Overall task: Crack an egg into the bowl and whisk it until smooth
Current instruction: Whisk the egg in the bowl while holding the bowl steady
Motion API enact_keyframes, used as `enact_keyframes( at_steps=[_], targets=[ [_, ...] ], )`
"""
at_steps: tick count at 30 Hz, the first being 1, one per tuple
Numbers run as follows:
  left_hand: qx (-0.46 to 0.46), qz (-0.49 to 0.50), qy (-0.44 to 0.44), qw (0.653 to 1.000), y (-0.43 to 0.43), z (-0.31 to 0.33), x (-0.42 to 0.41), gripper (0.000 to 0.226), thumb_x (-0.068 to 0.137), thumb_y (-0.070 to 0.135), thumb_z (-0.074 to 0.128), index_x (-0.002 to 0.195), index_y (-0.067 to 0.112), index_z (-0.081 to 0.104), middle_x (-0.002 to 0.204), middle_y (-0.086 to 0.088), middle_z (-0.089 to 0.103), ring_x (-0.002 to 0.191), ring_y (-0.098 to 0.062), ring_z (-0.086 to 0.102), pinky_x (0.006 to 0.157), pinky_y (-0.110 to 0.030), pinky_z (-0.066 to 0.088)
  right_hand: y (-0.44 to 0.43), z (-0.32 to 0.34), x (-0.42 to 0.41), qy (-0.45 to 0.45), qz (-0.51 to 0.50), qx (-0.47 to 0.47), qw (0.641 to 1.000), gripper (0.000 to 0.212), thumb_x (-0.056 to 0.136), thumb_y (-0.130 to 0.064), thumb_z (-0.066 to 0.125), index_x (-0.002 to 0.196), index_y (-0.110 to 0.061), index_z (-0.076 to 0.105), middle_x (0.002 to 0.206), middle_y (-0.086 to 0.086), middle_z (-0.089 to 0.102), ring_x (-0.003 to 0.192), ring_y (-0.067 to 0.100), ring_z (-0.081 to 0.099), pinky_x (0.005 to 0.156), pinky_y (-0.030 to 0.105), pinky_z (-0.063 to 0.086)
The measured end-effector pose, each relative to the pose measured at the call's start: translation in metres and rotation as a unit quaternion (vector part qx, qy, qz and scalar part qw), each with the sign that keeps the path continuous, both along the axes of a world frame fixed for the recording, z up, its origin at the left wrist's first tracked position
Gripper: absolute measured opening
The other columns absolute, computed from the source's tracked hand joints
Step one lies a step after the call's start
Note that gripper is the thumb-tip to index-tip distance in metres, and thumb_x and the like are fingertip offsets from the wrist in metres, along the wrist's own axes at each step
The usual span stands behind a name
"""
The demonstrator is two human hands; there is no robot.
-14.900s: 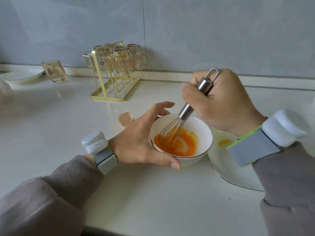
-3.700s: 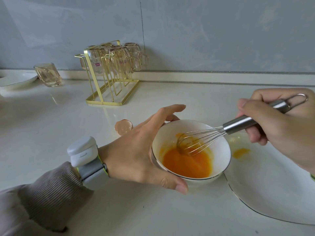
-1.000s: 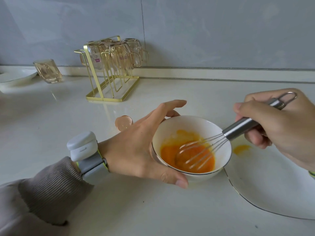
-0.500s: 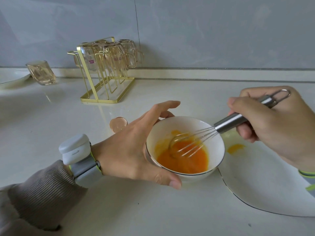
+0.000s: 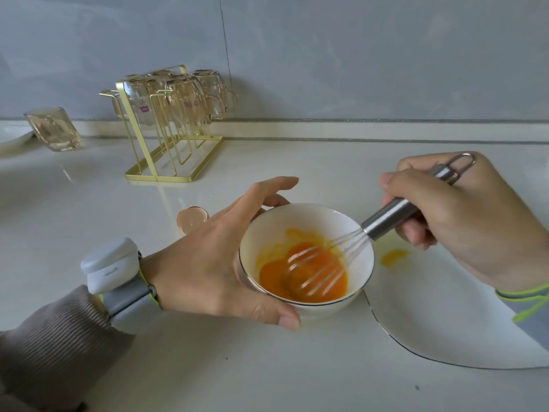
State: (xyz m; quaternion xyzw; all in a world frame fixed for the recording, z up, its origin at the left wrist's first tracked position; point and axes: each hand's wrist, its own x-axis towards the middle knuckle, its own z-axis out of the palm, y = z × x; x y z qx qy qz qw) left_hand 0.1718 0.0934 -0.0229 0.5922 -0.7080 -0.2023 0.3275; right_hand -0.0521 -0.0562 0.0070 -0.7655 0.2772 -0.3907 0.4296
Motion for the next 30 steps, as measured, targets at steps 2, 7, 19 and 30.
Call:
enact_keyframes(
  at_steps=[2, 7, 19, 30],
  targets=[
    [-0.007, -0.004, 0.0, 1.0, -0.0006, -0.0004, -0.0003, 0.123, 0.051, 0.085, 0.073, 0.152, 0.046, 0.015, 0.141, 0.021, 0.047, 0.131, -0.003, 0.053, 0.098, -0.011, 0.047, -0.0018, 0.0003, -0.0004, -0.005, -0.016, -0.009, 1.0, 0.038, 0.086, -0.022, 0.062, 0.059, 0.004, 0.052, 0.039, 0.007, 0.047, 0.043, 0.023, 0.038, 0.041, 0.025, 0.034],
    [-0.014, -0.007, 0.004, 1.0, 0.0009, 0.0001, 0.0011, 0.124, 0.05, 0.084, 0.076, 0.152, 0.044, 0.016, 0.141, 0.02, 0.048, 0.129, -0.005, 0.056, 0.096, -0.017, 0.052, -0.001, 0.0012, 0.0015, -0.013, -0.008, 0.009, 1.0, 0.038, 0.088, -0.02, 0.063, 0.057, 0.001, 0.055, 0.038, 0.006, 0.047, 0.041, 0.022, 0.037, 0.041, 0.023, 0.034],
    [-0.021, -0.012, 0.015, 1.0, 0.0011, 0.0005, -0.0002, 0.121, 0.05, 0.084, 0.076, 0.15, 0.049, 0.017, 0.14, 0.024, 0.048, 0.129, -0.004, 0.057, 0.096, -0.017, 0.052, 0.0003, 0.0014, 0.0017, -0.004, -0.021, 0.016, 1.0, 0.038, 0.093, -0.008, 0.061, 0.059, 0.007, 0.053, 0.038, 0.01, 0.047, 0.04, 0.021, 0.037, 0.04, 0.023, 0.034],
    [-0.014, -0.008, 0.006, 1.0, 0.0023, 0.001, 0.0, 0.12, 0.051, 0.083, 0.076, 0.149, 0.05, 0.017, 0.136, 0.029, 0.047, 0.128, 0.002, 0.054, 0.096, -0.005, 0.043, -0.0027, -0.0001, 0.0019, 0.001, -0.049, -0.024, 0.999, 0.038, 0.09, -0.011, 0.061, 0.06, 0.01, 0.05, 0.038, 0.008, 0.046, 0.044, 0.022, 0.036, 0.044, 0.027, 0.034]
  ],
)
